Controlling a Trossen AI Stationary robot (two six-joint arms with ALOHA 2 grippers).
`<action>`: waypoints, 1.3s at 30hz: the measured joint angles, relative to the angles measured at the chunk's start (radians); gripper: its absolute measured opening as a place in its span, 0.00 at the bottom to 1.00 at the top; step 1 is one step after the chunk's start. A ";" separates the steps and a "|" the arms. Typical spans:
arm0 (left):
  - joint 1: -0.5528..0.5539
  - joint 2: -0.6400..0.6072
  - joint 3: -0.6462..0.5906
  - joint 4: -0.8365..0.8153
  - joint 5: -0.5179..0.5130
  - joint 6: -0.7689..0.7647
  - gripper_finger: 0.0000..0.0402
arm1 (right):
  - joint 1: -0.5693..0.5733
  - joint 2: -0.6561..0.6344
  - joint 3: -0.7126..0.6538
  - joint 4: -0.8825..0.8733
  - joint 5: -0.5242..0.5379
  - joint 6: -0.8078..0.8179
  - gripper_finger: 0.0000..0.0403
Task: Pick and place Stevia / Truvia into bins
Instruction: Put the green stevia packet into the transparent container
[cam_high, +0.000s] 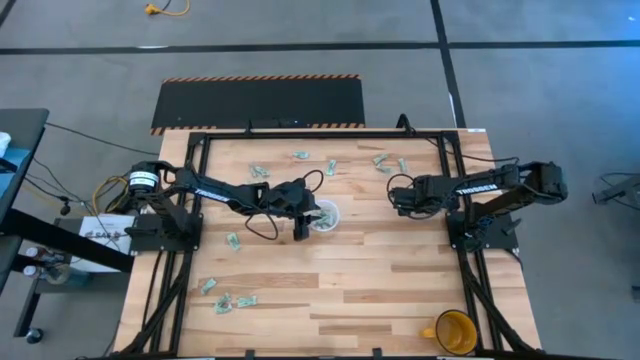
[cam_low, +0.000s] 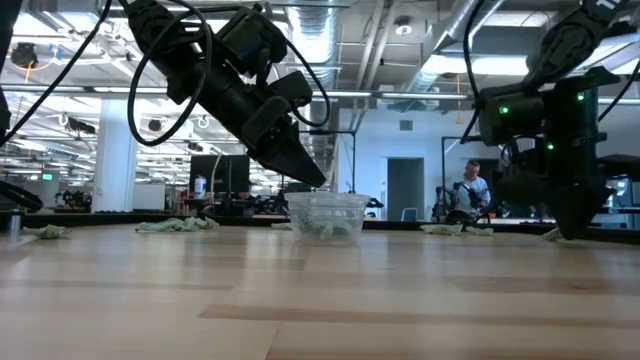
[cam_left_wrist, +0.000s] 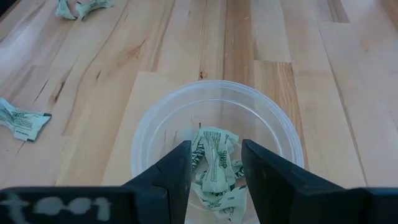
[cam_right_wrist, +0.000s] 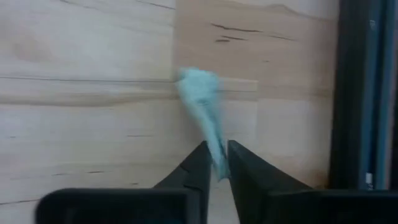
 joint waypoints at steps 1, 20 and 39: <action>0.000 0.000 0.000 0.000 0.000 0.000 0.33 | 0.005 0.000 0.000 0.010 0.009 -0.004 0.05; -0.006 -0.191 0.005 -0.296 -0.032 -0.018 0.33 | 0.221 0.000 0.267 0.026 0.103 -0.180 0.00; -0.048 -0.518 -0.144 -0.521 -0.298 -0.168 0.33 | 0.292 0.192 0.485 0.513 0.001 -0.679 0.00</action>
